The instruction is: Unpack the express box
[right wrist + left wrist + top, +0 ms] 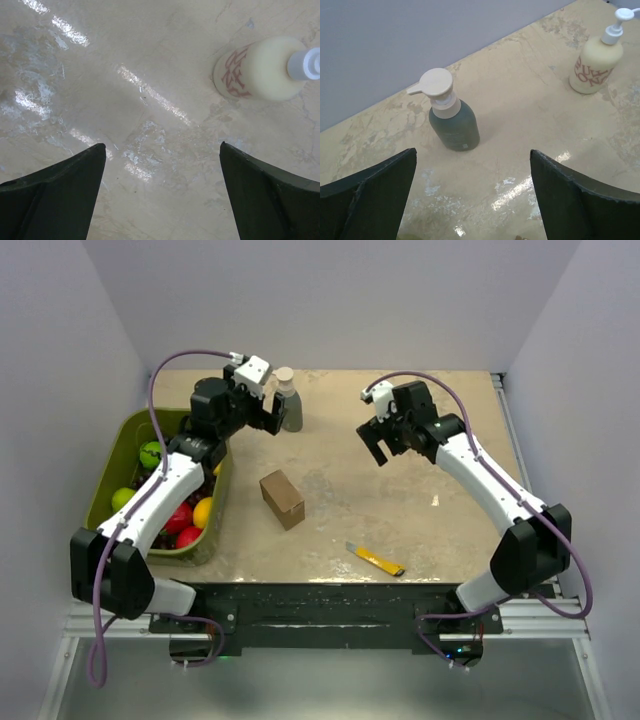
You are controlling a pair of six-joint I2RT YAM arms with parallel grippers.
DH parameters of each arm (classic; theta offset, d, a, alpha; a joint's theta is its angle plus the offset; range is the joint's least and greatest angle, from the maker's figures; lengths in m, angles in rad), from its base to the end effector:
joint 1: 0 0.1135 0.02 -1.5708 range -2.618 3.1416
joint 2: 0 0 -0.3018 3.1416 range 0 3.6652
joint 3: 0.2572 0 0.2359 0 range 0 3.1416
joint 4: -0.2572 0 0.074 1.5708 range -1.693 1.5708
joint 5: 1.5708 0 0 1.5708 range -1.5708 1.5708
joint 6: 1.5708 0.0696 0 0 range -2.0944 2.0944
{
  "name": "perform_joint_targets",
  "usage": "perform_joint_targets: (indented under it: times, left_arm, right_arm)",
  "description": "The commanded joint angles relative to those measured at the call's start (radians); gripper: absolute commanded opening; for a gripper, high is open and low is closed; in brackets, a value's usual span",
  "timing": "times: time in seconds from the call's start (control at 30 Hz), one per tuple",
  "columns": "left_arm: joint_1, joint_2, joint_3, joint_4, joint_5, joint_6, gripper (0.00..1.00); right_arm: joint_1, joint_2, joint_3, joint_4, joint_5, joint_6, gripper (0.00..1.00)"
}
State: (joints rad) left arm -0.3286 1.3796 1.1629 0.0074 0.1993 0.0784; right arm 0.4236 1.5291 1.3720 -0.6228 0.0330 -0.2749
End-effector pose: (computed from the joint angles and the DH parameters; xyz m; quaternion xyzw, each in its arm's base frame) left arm 0.3150 -0.1220 0.3898 0.2176 0.7446 -0.1548 0.6117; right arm 0.3147 0.1394 0.3377 -0.3098 0.8692 0.0134 0.3852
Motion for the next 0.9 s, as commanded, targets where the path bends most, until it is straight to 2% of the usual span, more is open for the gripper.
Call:
perform_joint_targets:
  times: [0.0,0.07,0.3,0.4,0.47,0.63,0.73,0.87]
  left_arm:
    - [-0.004,0.030,0.032,0.033,0.025,-0.002,0.99]
    - [-0.004,0.048,0.041,0.014,0.025,0.035,0.99]
    - [-0.010,0.068,0.040,-0.047,0.038,0.159,1.00]
    - [-0.015,0.047,0.040,-0.038,0.054,0.132,1.00]
    - [-0.021,0.012,0.032,-0.037,0.054,0.116,1.00]
    - [-0.108,-0.080,-0.055,-0.021,-0.005,0.196,1.00]
    - [-0.084,-0.125,-0.080,-0.023,0.040,0.097,1.00]
    - [-0.067,-0.172,-0.114,0.000,0.042,0.064,1.00]
  right_arm:
    - [0.003,-0.072,0.018,-0.063,-0.074,-0.119,0.99]
    - [0.004,-0.089,0.004,-0.112,-0.139,-0.179,0.99]
    - [0.013,-0.286,-0.220,-0.170,-0.383,-0.338,0.99]
    - [0.101,-0.307,-0.255,-0.228,-0.369,-0.418,0.97]
    - [0.159,-0.316,-0.284,-0.232,-0.311,-0.445,0.93]
    - [0.190,-0.322,-0.352,-0.262,-0.360,-0.449,0.85]
    - [0.242,-0.311,-0.407,-0.275,-0.345,-0.478,0.82]
    - [0.308,-0.290,-0.481,-0.168,-0.242,-0.437,0.78]
